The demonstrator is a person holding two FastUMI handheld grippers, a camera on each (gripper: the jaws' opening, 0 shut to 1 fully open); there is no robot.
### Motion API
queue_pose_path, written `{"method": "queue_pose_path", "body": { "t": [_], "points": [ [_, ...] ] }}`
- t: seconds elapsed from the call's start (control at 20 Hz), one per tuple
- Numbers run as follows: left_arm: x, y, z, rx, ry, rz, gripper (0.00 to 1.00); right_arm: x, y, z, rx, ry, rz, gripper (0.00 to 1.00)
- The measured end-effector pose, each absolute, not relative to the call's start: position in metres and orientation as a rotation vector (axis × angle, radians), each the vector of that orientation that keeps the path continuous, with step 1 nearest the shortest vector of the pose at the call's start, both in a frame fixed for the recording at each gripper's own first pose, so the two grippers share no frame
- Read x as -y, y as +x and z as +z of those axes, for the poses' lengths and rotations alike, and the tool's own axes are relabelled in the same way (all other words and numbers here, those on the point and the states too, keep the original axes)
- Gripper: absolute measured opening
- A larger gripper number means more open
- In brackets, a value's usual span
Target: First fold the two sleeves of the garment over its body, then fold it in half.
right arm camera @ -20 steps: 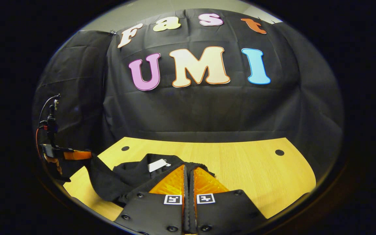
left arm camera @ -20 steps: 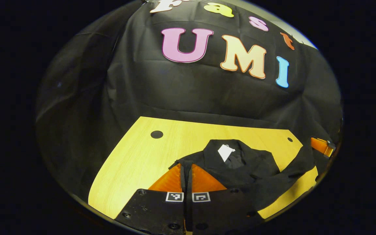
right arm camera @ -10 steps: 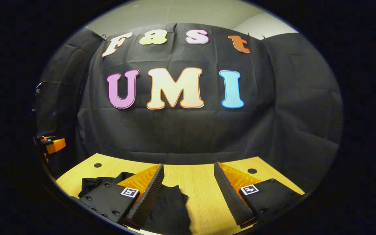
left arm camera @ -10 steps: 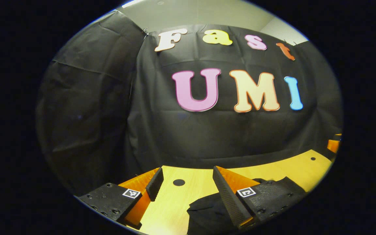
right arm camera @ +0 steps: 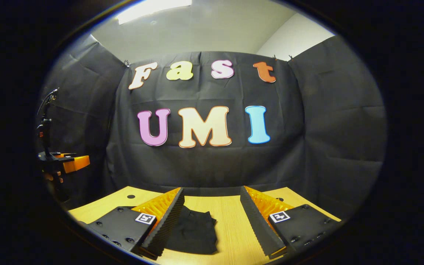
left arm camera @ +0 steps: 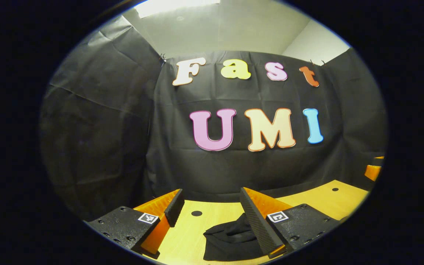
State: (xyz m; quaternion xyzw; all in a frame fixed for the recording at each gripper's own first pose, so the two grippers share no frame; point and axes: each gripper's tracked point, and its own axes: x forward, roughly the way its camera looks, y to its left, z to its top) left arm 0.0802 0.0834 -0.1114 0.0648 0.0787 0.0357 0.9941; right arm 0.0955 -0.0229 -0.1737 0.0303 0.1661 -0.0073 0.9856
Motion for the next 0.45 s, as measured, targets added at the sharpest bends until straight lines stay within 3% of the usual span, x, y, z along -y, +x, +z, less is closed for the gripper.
{"method": "queue_pose_path", "body": {
  "t": [0.45],
  "points": [
    [-0.065,-0.018,-0.038,-0.077,0.140,0.062,0.92,0.024,-0.027,-0.095,-0.223,0.061,0.018,0.95]
  ]
}}
